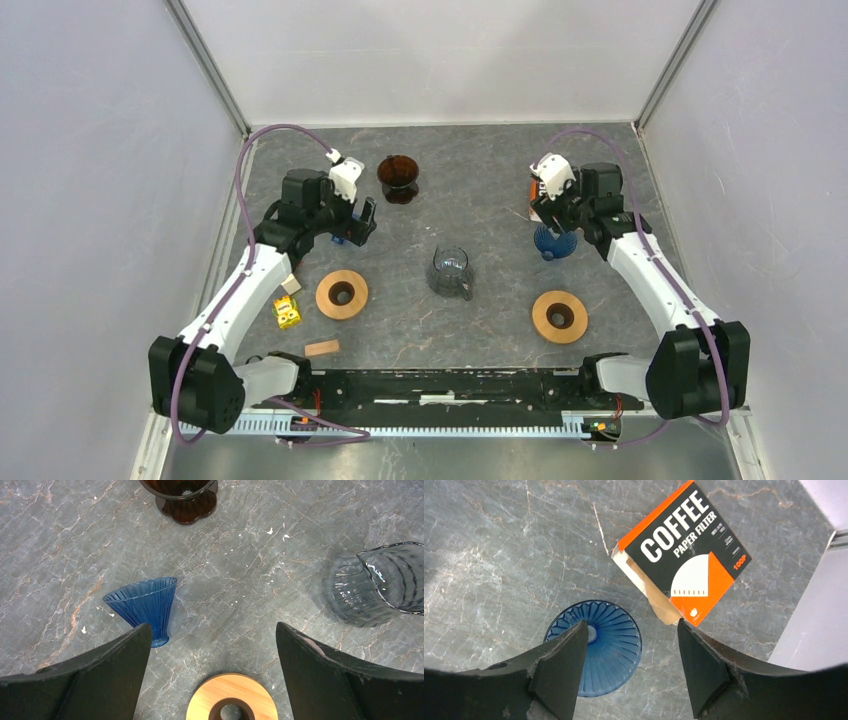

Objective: Place the coffee filter in the dripper
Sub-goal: Pick up the dripper holder from the center of the board.

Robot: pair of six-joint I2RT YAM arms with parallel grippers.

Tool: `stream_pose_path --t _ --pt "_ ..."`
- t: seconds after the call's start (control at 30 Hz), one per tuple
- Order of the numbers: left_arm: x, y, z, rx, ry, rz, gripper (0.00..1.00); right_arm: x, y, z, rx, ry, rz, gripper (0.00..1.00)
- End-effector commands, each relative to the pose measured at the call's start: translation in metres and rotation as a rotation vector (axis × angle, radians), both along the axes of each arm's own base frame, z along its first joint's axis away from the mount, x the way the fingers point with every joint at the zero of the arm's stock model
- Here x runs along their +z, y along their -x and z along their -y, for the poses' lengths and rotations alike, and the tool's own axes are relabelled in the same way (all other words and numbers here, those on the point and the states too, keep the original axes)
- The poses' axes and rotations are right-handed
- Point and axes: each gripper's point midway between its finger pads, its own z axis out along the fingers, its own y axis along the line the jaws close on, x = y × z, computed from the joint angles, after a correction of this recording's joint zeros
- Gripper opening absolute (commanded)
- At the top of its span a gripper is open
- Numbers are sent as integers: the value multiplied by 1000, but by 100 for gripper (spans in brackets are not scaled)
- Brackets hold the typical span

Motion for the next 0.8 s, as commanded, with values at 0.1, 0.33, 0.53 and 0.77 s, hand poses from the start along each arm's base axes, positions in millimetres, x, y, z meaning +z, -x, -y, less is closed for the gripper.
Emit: stream_pose_path --t 0.1,0.33,0.53,0.77 --pt "-3 -7 -3 -3 -41 38 100 -9 20 -4 72 -21 -54 71" --pt "-27 20 -21 -90 -219 -80 95 -17 43 -19 194 -56 -37 71" --pt "-75 55 -54 -216 -492 -232 86 -25 51 -25 237 -71 -44 71" --pt "-127 78 -84 -270 -671 -464 78 -30 54 -23 228 -67 -50 71"
